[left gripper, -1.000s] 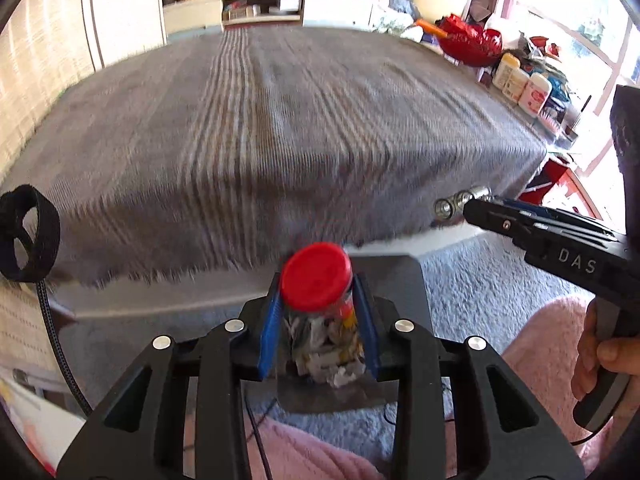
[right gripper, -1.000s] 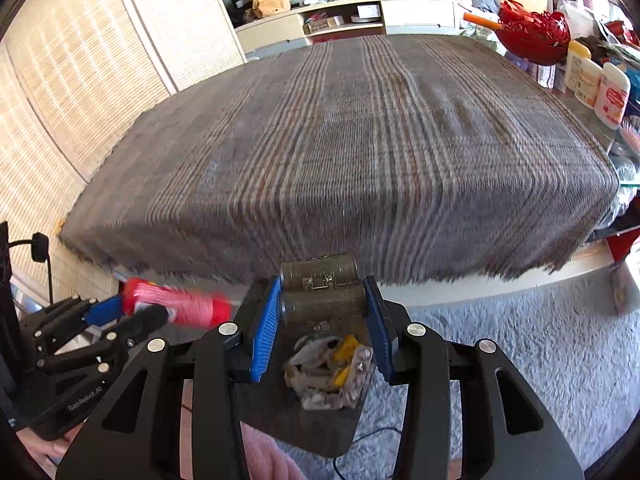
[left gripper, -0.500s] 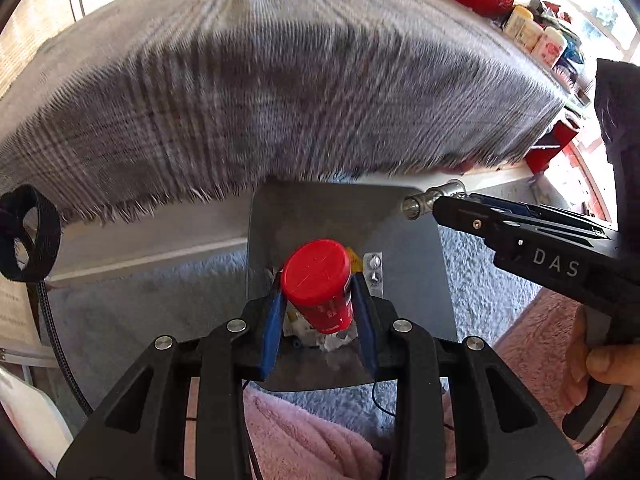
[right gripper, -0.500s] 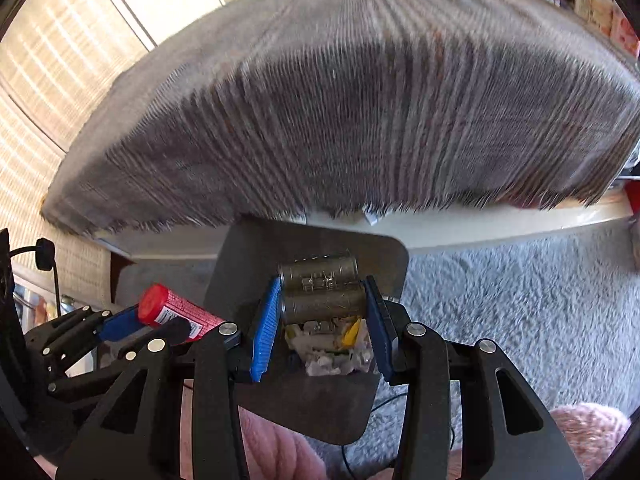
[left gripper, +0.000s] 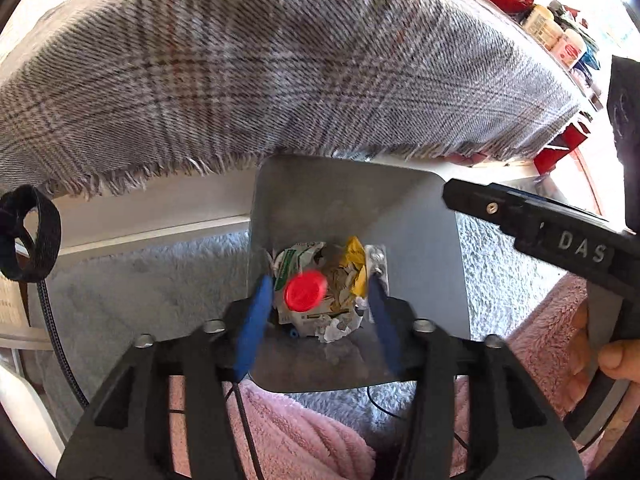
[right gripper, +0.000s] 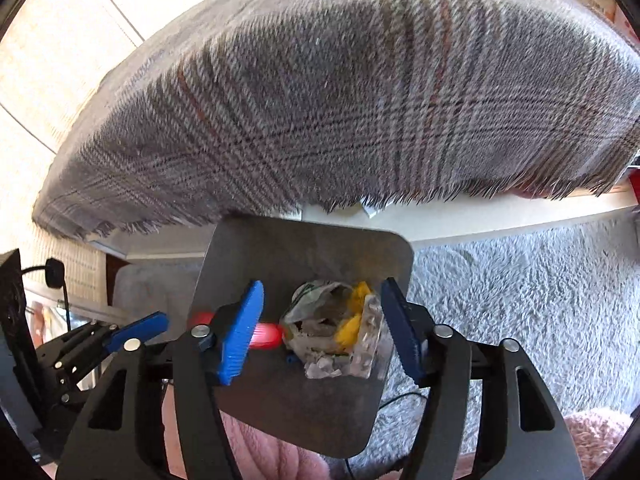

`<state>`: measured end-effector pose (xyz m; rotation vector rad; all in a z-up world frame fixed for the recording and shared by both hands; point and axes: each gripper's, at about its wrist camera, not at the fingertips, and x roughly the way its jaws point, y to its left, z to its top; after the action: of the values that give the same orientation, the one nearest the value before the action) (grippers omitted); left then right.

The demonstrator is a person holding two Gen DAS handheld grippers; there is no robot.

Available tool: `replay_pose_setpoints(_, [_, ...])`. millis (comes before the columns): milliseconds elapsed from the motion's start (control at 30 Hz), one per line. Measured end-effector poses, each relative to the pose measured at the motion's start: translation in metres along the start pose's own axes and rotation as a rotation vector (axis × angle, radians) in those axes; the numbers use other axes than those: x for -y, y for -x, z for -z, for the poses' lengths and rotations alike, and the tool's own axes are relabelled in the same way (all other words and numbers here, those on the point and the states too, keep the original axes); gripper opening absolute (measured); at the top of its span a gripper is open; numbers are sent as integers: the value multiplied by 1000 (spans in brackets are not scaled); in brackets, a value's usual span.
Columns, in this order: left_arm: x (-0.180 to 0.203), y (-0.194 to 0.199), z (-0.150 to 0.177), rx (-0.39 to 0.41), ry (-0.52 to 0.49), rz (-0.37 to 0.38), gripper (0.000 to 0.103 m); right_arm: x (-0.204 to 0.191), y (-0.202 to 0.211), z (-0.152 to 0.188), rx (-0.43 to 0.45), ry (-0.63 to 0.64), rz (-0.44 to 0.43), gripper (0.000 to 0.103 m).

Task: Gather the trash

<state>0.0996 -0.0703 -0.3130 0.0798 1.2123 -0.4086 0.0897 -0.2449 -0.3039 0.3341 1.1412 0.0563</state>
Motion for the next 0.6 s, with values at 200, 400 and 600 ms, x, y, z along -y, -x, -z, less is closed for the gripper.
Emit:
replay_pose_setpoints(200, [0,20,1,59,4,-48,87,5,24,-4,74,-8,30,100])
replay_pose_setpoints(400, [6,51,1,142,-18,-79,94,13,57,-3,163,-37,23,100])
replay_pose_setpoints(600, [8,91,-1,226,-26,-98,95,17,103,-3,281,-67,41,100])
